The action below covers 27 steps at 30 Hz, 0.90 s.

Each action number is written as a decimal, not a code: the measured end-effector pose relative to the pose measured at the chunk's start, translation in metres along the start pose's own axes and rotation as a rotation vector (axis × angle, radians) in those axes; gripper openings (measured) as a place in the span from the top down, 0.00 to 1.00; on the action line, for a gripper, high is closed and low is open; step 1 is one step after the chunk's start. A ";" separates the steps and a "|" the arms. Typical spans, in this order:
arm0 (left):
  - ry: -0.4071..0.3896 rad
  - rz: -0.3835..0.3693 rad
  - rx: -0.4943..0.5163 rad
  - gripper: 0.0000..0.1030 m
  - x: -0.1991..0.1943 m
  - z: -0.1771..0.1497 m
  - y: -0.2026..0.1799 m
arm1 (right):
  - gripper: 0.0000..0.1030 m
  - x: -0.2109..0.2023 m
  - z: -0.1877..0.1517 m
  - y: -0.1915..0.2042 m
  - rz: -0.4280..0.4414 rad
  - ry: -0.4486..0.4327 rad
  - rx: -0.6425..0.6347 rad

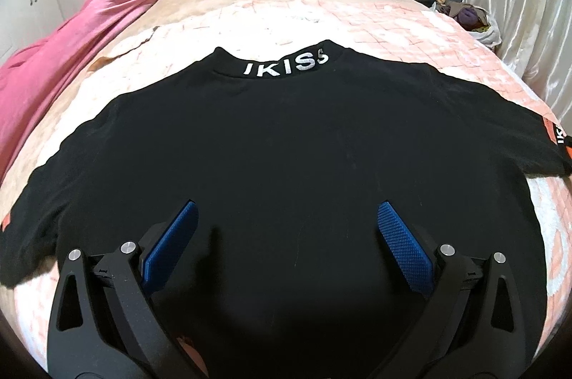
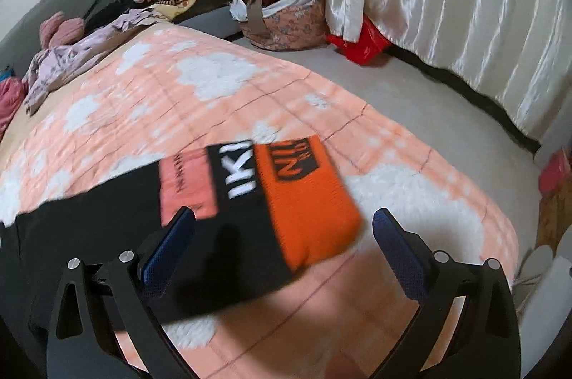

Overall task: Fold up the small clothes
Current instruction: 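Grasp the orange cuff of a sleeve with the right tool, then carry the cuff across the shirt body and release with the right tool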

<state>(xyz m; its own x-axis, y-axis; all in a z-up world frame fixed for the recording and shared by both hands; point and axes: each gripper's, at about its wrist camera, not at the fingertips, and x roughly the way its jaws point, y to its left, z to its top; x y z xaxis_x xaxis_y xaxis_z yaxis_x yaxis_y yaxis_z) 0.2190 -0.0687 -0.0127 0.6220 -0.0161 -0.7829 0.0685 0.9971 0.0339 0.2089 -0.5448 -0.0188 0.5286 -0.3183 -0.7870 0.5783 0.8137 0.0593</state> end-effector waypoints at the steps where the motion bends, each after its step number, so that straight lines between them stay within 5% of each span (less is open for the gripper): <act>1: 0.000 0.004 0.001 0.08 0.002 0.001 0.001 | 0.04 0.005 0.003 -0.004 0.014 0.011 0.015; 6: 0.013 0.018 -0.011 0.08 0.014 0.004 0.013 | 0.04 0.025 0.018 -0.015 0.080 0.048 0.092; 11: 0.017 0.028 -0.033 0.08 0.022 0.009 0.030 | 0.45 0.033 0.020 -0.025 0.159 0.069 0.141; 13: 0.020 0.031 -0.039 0.08 0.026 0.010 0.035 | 0.69 0.028 0.021 -0.026 0.207 0.057 0.143; 15: 0.027 0.014 -0.056 0.08 0.029 0.008 0.040 | 0.79 0.020 0.021 -0.023 0.233 0.038 0.113; 18: 0.026 -0.008 -0.067 0.08 0.028 0.006 0.044 | 0.84 0.000 0.020 -0.007 0.233 -0.007 0.023; 27: 0.010 -0.030 -0.117 0.08 0.017 0.007 0.066 | 0.89 -0.085 0.021 0.080 0.477 -0.090 -0.082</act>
<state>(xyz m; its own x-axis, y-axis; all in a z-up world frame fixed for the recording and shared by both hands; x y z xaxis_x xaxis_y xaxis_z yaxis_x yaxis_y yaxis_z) 0.2399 -0.0041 -0.0196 0.6134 -0.0462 -0.7884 -0.0043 0.9981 -0.0619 0.2236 -0.4632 0.0654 0.7762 0.0612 -0.6275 0.2100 0.9134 0.3488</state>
